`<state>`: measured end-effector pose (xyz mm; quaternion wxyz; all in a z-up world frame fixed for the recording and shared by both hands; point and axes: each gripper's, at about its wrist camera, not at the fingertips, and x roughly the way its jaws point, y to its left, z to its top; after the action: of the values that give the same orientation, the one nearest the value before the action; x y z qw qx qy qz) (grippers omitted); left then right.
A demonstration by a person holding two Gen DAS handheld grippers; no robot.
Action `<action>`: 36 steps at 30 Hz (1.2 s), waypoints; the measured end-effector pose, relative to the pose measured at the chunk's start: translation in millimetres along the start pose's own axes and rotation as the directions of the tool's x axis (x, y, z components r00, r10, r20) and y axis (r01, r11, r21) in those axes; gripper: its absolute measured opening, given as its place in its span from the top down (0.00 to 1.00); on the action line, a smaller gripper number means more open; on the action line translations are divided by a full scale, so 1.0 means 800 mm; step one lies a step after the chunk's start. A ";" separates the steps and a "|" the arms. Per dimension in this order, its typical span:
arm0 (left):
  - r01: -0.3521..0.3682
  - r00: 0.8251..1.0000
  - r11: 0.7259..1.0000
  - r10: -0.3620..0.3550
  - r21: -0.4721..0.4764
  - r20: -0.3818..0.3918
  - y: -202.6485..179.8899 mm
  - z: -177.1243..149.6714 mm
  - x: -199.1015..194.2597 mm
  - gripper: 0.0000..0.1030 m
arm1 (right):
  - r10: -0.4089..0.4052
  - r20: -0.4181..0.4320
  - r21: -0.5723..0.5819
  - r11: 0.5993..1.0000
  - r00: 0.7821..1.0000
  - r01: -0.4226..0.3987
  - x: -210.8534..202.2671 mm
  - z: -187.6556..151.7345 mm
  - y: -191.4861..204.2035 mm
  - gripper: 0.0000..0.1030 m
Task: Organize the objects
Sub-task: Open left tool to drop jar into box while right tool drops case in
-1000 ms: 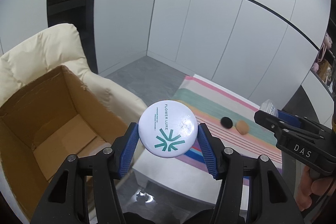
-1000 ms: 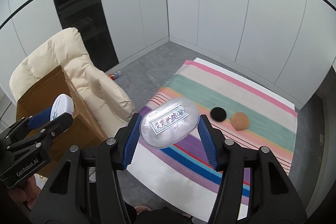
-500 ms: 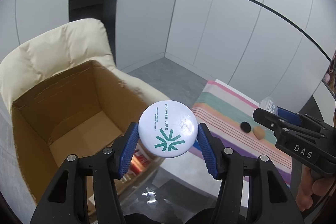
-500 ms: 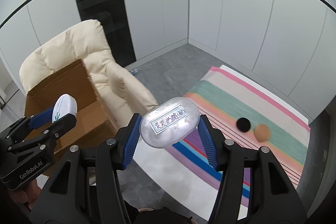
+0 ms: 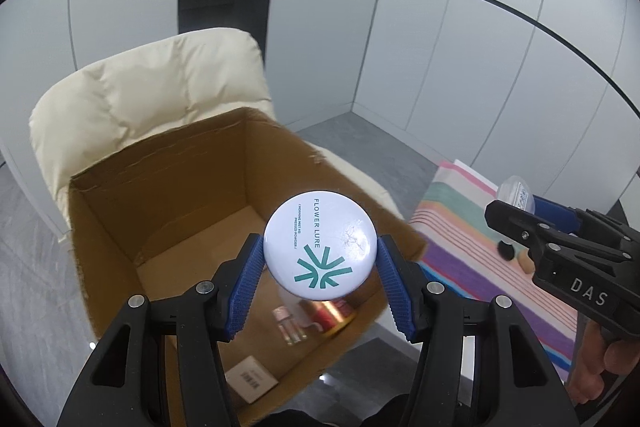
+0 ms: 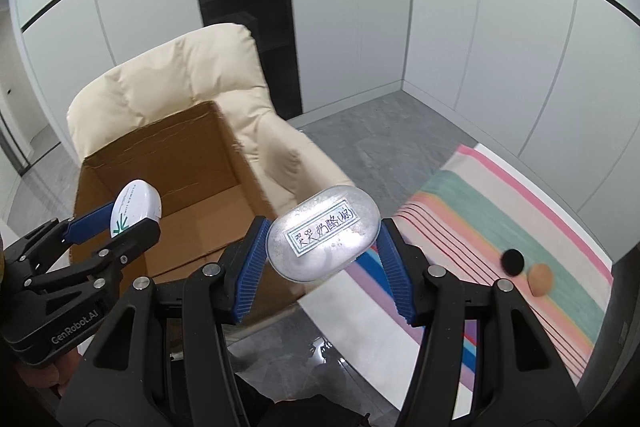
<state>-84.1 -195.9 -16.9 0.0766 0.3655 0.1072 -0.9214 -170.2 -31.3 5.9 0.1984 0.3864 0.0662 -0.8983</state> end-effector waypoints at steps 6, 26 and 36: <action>-0.038 0.999 0.999 0.038 -0.013 -0.005 0.025 -0.001 -0.002 0.43 | 0.035 -0.008 -0.035 0.999 0.999 -0.035 0.008 0.005 0.030 0.44; -0.208 0.975 0.973 0.214 -0.097 0.057 0.115 0.001 -0.045 0.06 | 0.129 -0.084 -0.124 0.983 0.988 -0.138 0.043 0.014 0.118 0.44; -0.295 0.955 0.952 0.297 -0.083 0.022 0.132 -0.004 -0.037 0.01 | 0.129 -0.114 -0.158 0.977 0.985 -0.146 0.051 0.006 0.137 0.35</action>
<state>-37.1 -295.0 -13.6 0.2300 0.3582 0.0863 -0.9008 -154.4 -145.3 -16.5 0.2877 0.4179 0.1240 -0.8528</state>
